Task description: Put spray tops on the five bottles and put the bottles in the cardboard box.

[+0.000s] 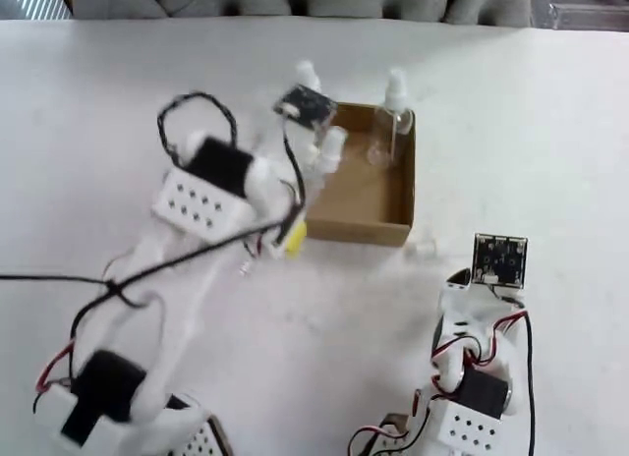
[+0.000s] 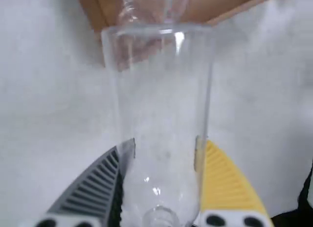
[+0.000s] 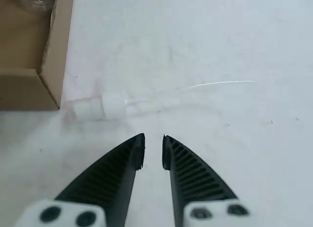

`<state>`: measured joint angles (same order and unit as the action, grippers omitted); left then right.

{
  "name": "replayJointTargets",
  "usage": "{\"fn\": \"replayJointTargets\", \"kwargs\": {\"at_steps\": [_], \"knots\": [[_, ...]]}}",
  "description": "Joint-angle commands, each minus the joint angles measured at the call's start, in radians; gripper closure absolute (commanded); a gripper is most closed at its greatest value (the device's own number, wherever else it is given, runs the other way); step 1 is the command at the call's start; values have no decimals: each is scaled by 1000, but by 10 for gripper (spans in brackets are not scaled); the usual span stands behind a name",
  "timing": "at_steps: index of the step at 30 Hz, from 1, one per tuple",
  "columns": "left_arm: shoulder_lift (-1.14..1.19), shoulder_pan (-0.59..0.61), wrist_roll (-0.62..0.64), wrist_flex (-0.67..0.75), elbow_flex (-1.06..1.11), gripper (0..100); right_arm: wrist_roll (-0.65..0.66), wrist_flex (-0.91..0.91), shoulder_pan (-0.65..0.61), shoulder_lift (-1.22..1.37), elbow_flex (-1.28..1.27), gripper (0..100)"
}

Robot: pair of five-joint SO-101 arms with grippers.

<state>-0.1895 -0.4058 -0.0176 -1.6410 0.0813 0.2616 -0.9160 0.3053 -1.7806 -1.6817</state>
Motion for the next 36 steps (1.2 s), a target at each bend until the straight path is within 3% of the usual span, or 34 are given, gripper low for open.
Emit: {"fn": "replayJointTargets", "kwargs": {"at_steps": [1,4,7,13,20,28,36], "knots": [[-163,-127,14,114,187,978,8,-5,35,-5,-9,961],[-248,-203,15,216,345,978,8,-5,39,-5,-9,961],[-315,-185,20,269,411,978,8,-7,39,-5,-9,961],[-476,4,74,265,419,978,8,-7,39,-5,-9,961],[-708,127,72,209,439,976,8,-7,36,-5,-9,961],[-716,351,72,342,694,976,8,-7,35,-5,-9,961],[-723,292,80,582,1073,976,8,-8,39,-5,-9,961]]}}
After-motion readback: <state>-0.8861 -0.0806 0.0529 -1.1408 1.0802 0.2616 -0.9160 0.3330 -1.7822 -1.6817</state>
